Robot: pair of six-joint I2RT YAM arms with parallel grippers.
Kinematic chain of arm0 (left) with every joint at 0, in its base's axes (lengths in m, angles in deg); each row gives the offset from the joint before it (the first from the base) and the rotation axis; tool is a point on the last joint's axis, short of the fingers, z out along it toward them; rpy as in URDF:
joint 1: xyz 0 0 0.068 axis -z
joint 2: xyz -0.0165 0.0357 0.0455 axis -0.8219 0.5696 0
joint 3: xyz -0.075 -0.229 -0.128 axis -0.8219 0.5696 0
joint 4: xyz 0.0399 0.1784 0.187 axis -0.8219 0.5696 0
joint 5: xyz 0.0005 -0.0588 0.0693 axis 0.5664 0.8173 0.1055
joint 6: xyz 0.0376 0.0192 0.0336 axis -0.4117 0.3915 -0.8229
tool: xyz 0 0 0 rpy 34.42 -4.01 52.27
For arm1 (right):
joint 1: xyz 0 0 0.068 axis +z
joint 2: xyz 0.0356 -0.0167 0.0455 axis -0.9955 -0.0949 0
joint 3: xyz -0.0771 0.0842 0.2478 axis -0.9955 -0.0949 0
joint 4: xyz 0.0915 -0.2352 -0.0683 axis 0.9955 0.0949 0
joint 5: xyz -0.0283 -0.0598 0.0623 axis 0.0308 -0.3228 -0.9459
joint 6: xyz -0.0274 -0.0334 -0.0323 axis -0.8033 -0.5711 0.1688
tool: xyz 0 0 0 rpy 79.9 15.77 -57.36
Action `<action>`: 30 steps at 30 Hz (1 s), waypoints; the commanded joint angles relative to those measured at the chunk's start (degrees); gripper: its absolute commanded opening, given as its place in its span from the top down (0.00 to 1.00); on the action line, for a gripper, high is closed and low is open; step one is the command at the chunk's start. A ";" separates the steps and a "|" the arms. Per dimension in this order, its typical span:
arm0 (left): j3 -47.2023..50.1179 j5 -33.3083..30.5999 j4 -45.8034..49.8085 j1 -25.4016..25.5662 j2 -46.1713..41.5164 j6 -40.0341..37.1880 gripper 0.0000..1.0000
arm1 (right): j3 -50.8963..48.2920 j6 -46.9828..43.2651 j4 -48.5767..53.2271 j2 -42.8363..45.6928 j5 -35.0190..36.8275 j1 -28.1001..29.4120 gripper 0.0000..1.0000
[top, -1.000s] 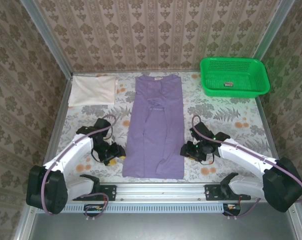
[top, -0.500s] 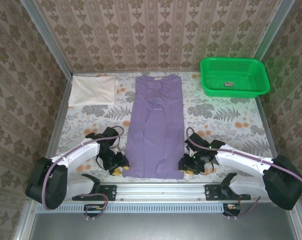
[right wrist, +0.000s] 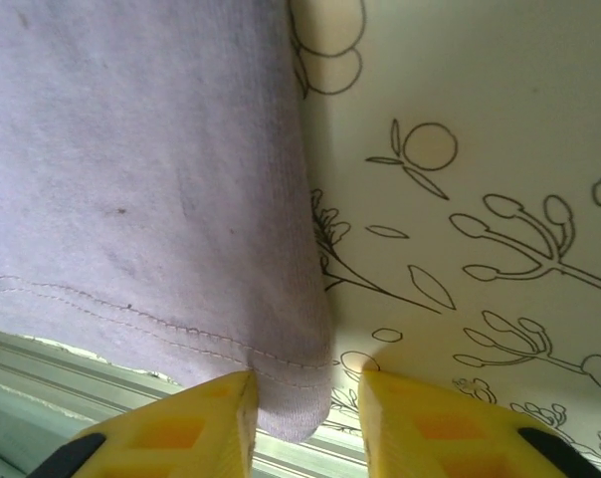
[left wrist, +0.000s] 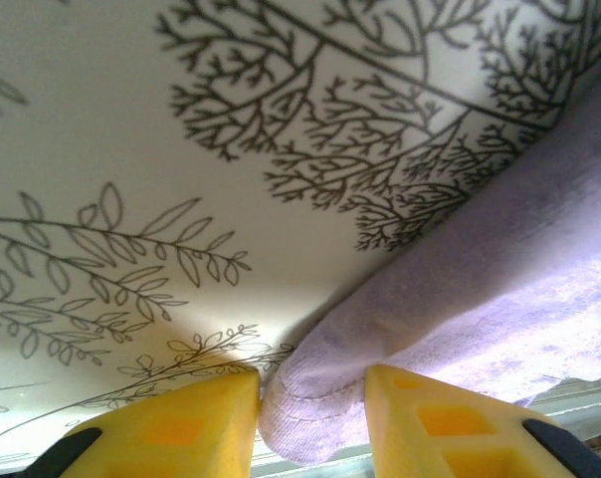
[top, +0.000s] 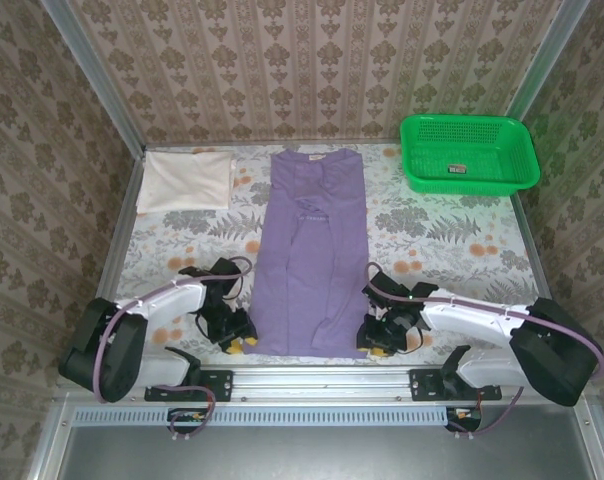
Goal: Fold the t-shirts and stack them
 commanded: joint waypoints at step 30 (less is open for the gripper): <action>-10.00 4.41 8.22 5.68 2.23 -9.85 1.00 | -4.81 5.39 6.26 15.31 -2.98 -3.21 1.00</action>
